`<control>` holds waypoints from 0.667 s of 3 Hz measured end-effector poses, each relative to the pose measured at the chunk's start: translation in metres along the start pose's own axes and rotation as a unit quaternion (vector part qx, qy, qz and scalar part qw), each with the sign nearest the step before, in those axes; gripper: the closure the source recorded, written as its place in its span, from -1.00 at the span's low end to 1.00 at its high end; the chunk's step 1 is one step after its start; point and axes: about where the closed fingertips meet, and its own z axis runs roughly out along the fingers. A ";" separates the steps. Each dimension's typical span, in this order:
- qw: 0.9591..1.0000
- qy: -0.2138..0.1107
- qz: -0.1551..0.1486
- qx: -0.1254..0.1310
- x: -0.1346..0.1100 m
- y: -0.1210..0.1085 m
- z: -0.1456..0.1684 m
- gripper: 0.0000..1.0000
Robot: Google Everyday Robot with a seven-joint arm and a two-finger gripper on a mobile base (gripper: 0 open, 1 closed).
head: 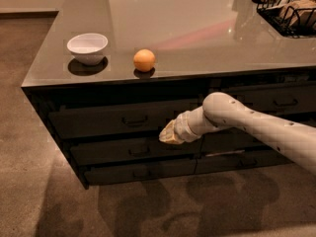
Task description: Close top drawer
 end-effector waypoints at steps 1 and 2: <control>0.999 -0.021 0.001 -0.037 -0.008 0.016 0.003 1.00; 0.998 -0.008 0.002 -0.056 -0.012 0.018 0.013 1.00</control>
Offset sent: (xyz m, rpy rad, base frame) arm -0.0112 0.0280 -0.0123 -0.0350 0.1292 0.0752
